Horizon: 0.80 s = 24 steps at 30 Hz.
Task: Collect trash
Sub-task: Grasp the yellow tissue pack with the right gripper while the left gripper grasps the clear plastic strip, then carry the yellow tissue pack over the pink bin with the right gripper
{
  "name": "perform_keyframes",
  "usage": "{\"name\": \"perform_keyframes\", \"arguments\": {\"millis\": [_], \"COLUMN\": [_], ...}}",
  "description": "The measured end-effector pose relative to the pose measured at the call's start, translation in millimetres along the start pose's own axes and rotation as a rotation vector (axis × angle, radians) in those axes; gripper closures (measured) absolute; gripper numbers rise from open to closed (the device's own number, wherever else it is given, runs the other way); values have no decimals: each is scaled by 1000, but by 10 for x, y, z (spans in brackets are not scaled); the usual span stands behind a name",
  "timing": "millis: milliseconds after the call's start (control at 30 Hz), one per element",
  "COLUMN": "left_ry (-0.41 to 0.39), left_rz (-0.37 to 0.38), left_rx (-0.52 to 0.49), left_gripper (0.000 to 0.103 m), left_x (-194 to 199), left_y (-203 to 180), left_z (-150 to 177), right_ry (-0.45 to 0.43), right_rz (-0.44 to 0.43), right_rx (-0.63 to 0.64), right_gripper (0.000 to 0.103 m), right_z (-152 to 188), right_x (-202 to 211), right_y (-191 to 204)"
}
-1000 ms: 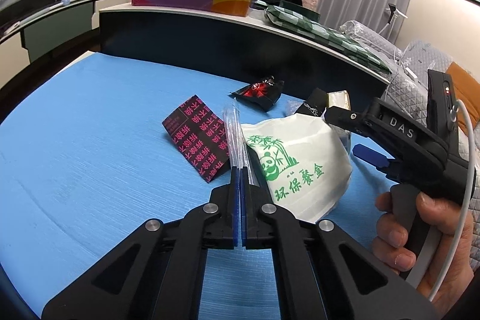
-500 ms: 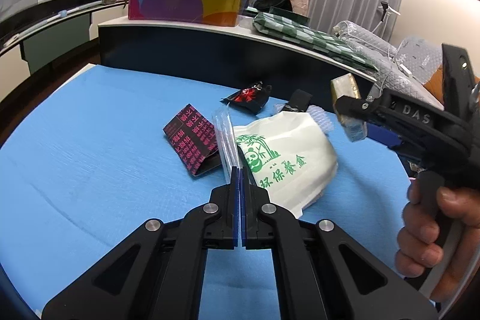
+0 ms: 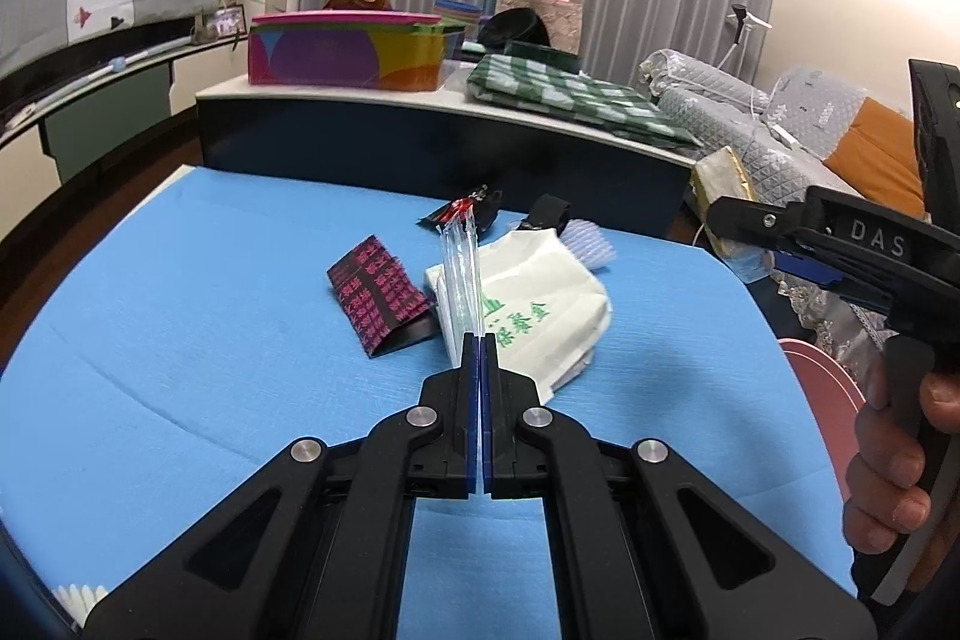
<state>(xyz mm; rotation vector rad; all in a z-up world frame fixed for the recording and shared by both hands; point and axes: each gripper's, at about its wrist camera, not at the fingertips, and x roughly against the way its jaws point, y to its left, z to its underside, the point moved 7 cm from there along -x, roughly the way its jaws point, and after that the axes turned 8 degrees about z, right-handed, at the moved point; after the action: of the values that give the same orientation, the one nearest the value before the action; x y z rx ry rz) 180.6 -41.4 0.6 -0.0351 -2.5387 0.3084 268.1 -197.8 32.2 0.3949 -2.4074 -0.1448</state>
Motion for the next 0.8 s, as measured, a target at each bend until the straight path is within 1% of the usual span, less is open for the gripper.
{"name": "perform_keyframes", "arguments": {"millis": [200, 533, 800], "left_ry": [-12, -20, -28], "left_rz": [8, 26, 49], "left_rx": [-26, -60, -82], "left_gripper": [103, 103, 103], "left_x": [167, 342, 389], "left_y": [-129, -303, -448], "left_z": [23, 53, 48], "right_ry": [-27, -68, -112], "right_rz": [67, 127, 228], "right_rx": [37, 95, 134], "right_gripper": [32, 32, 32], "right_z": [17, 60, 85], "right_x": [322, 764, 1083], "right_y": [-101, -139, -360]}}
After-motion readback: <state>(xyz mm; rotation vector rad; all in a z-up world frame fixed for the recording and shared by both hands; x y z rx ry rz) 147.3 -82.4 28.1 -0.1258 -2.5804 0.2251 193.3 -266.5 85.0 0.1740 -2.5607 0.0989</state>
